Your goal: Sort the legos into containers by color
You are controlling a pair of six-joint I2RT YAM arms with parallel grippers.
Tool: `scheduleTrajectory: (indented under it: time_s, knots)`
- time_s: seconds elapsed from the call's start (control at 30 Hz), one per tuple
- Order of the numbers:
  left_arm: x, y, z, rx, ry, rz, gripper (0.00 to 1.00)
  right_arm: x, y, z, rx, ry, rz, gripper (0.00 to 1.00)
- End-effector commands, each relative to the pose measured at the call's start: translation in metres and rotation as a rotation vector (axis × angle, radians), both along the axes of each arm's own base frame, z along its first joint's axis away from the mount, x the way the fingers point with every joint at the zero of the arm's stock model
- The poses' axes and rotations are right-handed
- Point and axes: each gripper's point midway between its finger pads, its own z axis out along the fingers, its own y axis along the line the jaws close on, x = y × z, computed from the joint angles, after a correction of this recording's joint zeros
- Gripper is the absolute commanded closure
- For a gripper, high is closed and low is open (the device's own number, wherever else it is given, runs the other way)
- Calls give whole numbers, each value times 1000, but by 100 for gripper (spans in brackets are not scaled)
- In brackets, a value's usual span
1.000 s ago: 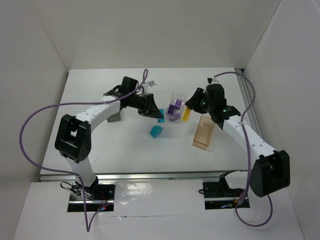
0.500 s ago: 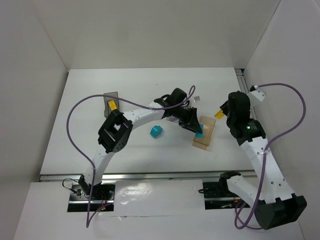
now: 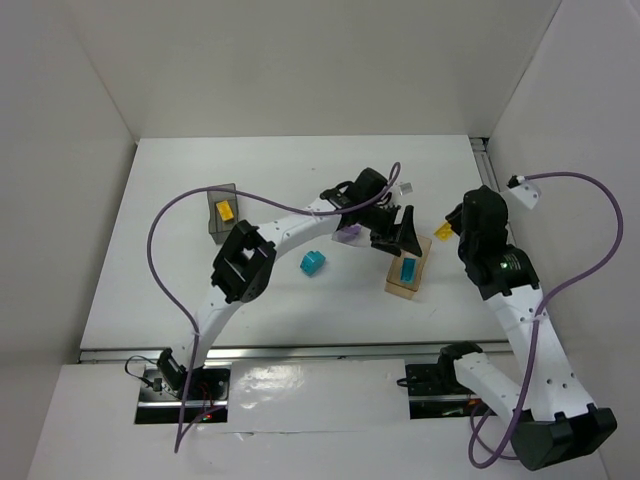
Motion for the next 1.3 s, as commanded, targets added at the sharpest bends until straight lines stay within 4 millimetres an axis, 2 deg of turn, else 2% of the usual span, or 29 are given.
scheduleTrajectory:
  time_s: [0.0, 0.07, 0.1, 0.13, 0.17, 0.2, 0.23, 0.3, 0.33, 0.37, 0.4, 0.43, 0.47, 0.5, 0.53, 0.57, 0.6, 0.63, 0.67, 0.7, 0.77, 0.8, 0.87, 0.9, 1.03, 1.1, 1.17, 1.23, 1.27]
  knots:
    - [4, -4, 18, -33, -27, -10, 17, -4, -4, 21, -4, -44, -7, 69]
    - [0, -1, 25, -37, -40, -28, 13, -2, 2, 22, -1, -47, 27, 69]
    - [4, 5, 39, -48, -61, -23, 13, 0, 4, 24, -6, -55, 48, 67]
    - [-1, 10, 42, -35, -62, -31, 13, 6, 16, 25, 6, -59, 113, 65]
    - [9, 23, 43, -11, -105, -11, 13, 15, 24, 27, -19, -65, 171, 59]
    - [26, 42, 46, 15, -126, 35, 13, 20, 31, 23, -17, -52, 215, 59]
    - [27, 65, 57, 41, -150, 67, 15, 31, 49, 21, 1, -24, 302, 59]
    - [43, 109, 57, 137, -200, 156, 15, 45, 69, 19, 2, -4, 416, 59]
    - [56, 147, 44, 194, -174, 223, 15, 51, 79, 17, 13, 4, 468, 63]
    - [57, 171, 73, 181, -226, 269, 16, 59, 103, 9, 54, 24, 590, 64]
    - [62, 199, 73, 235, -234, 330, 16, 63, 114, 6, 67, 22, 652, 65]
    - [70, 240, 63, 291, -201, 418, 16, 72, 126, 14, 81, -25, 705, 66]
    - [72, 269, 83, 312, -245, 502, 16, 74, 153, 6, 125, -15, 812, 68]
    - [70, 297, 82, 359, -231, 564, 16, 79, 169, 8, 131, -41, 863, 68]
    - [80, 342, 83, 396, -205, 693, 15, 82, 185, 9, 135, -44, 906, 70]
    - [73, 367, 71, 434, -168, 756, 15, 94, 203, 6, 139, -28, 938, 70]
    - [68, 391, 88, 427, -191, 843, 15, 90, 234, 5, 137, -25, 1005, 70]
    - [65, 410, 89, 431, -185, 891, 15, 92, 253, 6, 137, -25, 1043, 70]
    - [60, 440, 81, 450, -152, 964, 15, 106, 275, 4, 123, -21, 1070, 71]
    - [57, 453, 84, 449, -154, 1002, 15, 101, 303, 2, 114, -16, 1131, 71]
    - [48, 478, 93, 437, -163, 1077, 15, 108, 336, 4, 96, -36, 1190, 71]
    - [47, 485, 99, 431, -175, 1099, 15, 114, 363, -1, 97, -30, 1226, 71]
    - [40, 501, 104, 432, -177, 1150, 15, 122, 389, -5, 86, -39, 1263, 71]
    - [34, 505, 104, 444, -170, 1153, 15, 129, 413, -11, 92, -44, 1299, 71]
    - [20, 533, 104, 473, -160, 1245, 9, 139, 471, -21, 111, -66, 1414, 71]
    - [11, 541, 102, 469, -150, 1277, 8, 142, 491, -22, 108, -106, 1451, 71]
    - [4, 547, 108, 453, -172, 1316, 8, 146, 515, -29, 122, -144, 1502, 71]
    - [-1, 554, 103, 439, -169, 1342, 8, 157, 535, -39, 117, -154, 1526, 71]
    - [-3, 552, 106, 412, -184, 1339, 8, 161, 539, -44, 117, -149, 1526, 71]
